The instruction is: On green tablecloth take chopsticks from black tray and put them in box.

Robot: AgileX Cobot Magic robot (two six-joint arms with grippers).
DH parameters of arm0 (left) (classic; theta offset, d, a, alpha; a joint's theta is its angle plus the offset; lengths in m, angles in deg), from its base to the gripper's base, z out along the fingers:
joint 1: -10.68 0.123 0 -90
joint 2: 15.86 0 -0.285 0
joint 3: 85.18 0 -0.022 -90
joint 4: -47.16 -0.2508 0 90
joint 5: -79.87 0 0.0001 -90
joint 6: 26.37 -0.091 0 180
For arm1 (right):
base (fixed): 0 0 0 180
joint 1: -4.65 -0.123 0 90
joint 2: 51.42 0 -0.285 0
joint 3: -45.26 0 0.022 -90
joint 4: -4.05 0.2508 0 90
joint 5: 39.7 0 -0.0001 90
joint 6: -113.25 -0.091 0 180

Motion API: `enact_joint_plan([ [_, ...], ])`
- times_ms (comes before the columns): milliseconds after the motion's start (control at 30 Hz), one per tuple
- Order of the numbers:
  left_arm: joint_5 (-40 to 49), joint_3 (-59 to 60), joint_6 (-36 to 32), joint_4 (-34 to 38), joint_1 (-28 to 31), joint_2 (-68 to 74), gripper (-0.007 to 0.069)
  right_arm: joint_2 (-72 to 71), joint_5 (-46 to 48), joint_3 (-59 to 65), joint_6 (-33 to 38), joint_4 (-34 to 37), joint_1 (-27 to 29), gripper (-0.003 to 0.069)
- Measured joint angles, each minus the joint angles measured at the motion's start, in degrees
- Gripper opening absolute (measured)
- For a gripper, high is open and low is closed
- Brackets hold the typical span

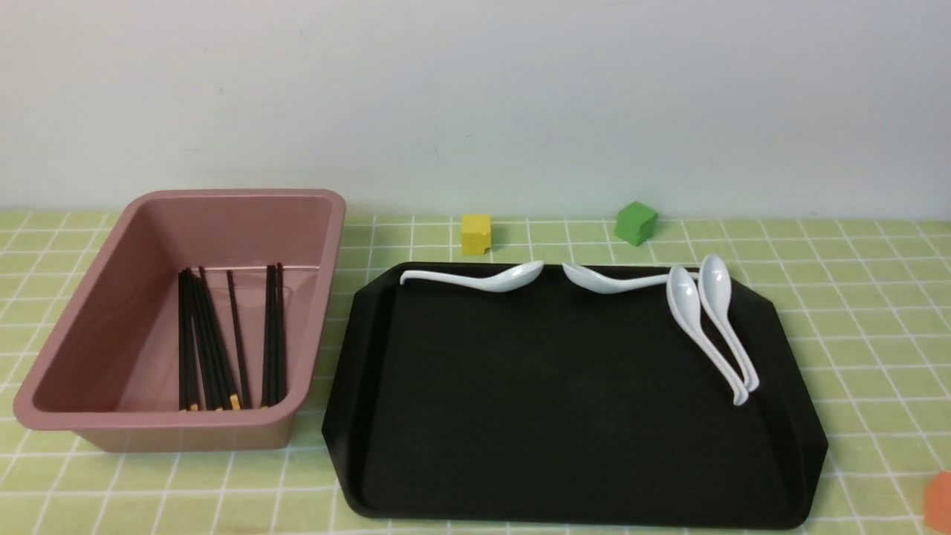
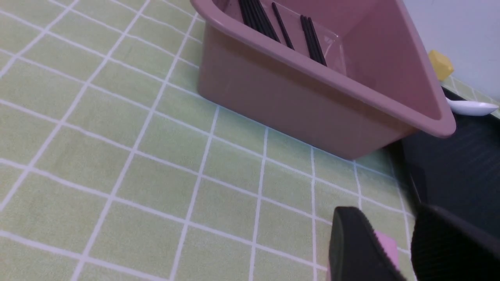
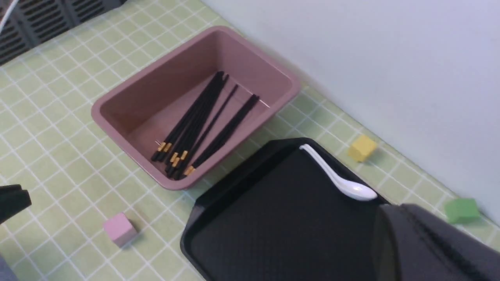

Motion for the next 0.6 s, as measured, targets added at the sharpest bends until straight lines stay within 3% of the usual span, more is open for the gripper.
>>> enact_joint_plan([
  [133,0.00,0.00,0.00,0.00,0.00,0.00,0.0239,-13.19,-0.86,12.11,-2.36,-3.04,0.00,-0.0004],
  [200,0.00,0.00,0.00,0.00,0.00,0.00,0.0239,-26.67,-10.84,29.82,-4.79,-4.31,0.00,-0.0004],
  [267,0.00,0.00,0.00,0.00,0.00,0.00,0.0239,-34.73,-19.61,39.52,-5.83,-3.87,0.00,-0.0004],
  [400,0.00,0.00,0.00,0.00,0.00,0.00,0.0239,-50.39,-47.54,66.40,-7.23,0.80,0.00,-0.0004],
  [600,0.00,0.00,0.00,0.00,0.00,0.00,0.0239,-53.94,-55.66,78.19,-7.29,3.54,0.00,-0.0002],
])
